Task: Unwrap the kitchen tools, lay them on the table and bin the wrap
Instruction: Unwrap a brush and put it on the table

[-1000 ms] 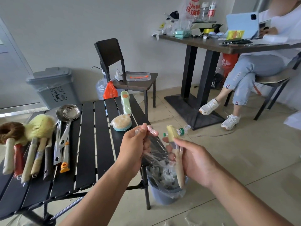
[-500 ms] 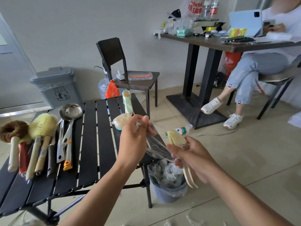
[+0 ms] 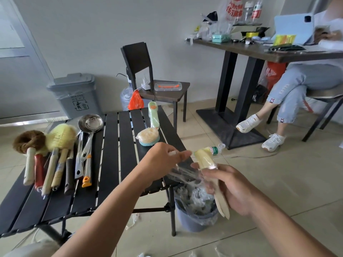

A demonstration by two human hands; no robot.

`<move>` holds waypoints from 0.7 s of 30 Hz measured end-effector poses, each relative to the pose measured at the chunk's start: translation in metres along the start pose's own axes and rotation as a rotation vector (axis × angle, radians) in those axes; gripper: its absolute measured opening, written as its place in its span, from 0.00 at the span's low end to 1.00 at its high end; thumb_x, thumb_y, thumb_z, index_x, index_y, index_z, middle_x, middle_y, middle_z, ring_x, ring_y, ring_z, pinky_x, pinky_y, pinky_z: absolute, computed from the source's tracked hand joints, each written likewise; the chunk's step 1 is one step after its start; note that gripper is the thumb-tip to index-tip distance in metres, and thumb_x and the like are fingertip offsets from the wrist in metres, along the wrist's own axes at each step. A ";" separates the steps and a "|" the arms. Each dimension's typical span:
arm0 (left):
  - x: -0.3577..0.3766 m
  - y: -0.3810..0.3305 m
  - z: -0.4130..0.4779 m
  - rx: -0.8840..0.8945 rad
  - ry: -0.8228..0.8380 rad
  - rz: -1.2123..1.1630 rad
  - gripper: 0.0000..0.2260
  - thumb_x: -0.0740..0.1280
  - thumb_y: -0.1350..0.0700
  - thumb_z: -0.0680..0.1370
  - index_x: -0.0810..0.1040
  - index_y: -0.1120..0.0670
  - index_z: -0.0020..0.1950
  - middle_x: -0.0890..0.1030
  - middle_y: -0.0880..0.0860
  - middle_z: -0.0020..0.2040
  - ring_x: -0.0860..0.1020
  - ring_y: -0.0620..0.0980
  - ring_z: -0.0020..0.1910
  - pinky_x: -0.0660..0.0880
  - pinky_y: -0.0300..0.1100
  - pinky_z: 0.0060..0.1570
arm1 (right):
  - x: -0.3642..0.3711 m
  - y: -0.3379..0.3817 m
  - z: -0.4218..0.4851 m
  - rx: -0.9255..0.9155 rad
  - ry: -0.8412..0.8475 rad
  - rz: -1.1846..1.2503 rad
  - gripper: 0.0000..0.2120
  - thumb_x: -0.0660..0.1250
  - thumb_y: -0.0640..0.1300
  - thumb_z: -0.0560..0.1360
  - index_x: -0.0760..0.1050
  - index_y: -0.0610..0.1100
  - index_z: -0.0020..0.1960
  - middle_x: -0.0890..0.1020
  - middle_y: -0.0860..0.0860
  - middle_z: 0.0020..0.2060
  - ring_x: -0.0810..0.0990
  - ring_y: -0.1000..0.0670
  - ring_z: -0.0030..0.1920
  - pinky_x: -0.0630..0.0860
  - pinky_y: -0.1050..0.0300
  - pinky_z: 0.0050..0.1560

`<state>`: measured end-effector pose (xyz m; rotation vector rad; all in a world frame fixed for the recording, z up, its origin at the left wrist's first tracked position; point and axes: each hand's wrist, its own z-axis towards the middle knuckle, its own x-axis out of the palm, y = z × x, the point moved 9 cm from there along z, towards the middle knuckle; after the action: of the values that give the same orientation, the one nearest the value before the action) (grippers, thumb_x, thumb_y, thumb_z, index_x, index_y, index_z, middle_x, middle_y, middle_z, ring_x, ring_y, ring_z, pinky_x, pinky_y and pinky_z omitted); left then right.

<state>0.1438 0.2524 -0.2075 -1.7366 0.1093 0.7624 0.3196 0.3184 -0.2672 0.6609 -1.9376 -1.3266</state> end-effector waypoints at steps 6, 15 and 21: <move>0.000 0.003 -0.007 -0.079 0.090 0.044 0.21 0.68 0.28 0.76 0.85 0.44 0.41 0.80 0.51 0.41 0.77 0.48 0.39 0.72 0.39 0.41 | 0.000 -0.002 0.001 -0.016 -0.032 -0.172 0.11 0.76 0.37 0.77 0.80 0.40 0.58 0.79 0.48 0.31 0.76 0.50 0.31 0.74 0.58 0.32; 0.010 -0.013 -0.023 -0.037 0.353 -0.180 0.21 0.66 0.36 0.82 0.89 0.50 0.46 0.83 0.46 0.35 0.73 0.43 0.28 0.69 0.35 0.30 | -0.001 0.029 -0.012 -0.146 -0.028 -0.388 0.17 0.84 0.57 0.66 0.83 0.54 0.51 0.79 0.55 0.32 0.72 0.52 0.28 0.72 0.60 0.29; 0.018 -0.022 -0.024 0.068 0.398 -0.243 0.17 0.73 0.46 0.80 0.82 0.54 0.37 0.75 0.48 0.30 0.71 0.44 0.27 0.67 0.34 0.28 | -0.018 0.032 -0.011 -0.149 -0.164 -0.449 0.37 0.84 0.70 0.58 0.79 0.52 0.58 0.77 0.56 0.27 0.72 0.54 0.29 0.76 0.62 0.36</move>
<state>0.1778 0.2436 -0.1958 -1.7781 0.1879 0.2279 0.3385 0.3369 -0.2391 0.9765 -1.8562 -1.8294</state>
